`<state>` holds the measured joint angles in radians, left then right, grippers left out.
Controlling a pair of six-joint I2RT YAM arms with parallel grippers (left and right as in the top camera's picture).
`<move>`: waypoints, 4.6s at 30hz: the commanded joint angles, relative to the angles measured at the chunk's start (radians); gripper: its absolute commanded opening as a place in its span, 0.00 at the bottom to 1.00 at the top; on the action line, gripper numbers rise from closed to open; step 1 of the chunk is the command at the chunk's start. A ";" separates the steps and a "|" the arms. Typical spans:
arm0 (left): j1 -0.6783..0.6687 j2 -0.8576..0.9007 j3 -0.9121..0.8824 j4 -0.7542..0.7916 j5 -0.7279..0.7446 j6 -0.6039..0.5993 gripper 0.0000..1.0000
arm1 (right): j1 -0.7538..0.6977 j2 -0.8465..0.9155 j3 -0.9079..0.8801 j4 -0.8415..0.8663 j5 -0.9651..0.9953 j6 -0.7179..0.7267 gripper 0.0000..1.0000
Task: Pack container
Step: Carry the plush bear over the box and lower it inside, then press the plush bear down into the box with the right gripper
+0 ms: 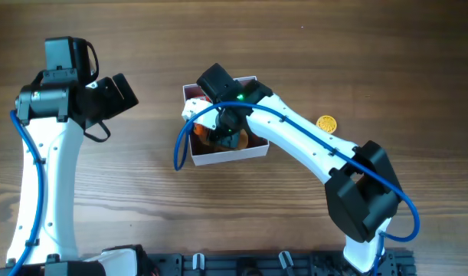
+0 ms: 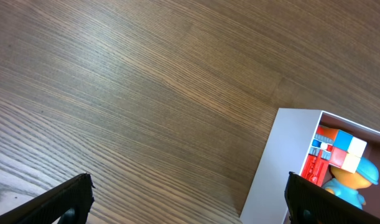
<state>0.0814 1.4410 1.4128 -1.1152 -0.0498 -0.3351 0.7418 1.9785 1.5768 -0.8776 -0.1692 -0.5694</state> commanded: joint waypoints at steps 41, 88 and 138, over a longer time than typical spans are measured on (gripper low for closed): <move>0.006 0.007 -0.007 0.000 0.016 0.013 1.00 | 0.006 -0.119 0.178 0.147 0.226 0.194 0.77; 0.006 0.007 -0.007 0.000 0.016 0.013 1.00 | -0.034 -0.058 -0.104 -0.006 -0.092 0.518 0.06; 0.006 0.007 -0.007 -0.008 0.016 0.013 1.00 | -0.048 0.138 -0.106 0.107 0.076 0.536 0.34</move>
<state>0.0814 1.4410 1.4128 -1.1221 -0.0498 -0.3351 0.6960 2.0163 1.5082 -0.7536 -0.2089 0.0425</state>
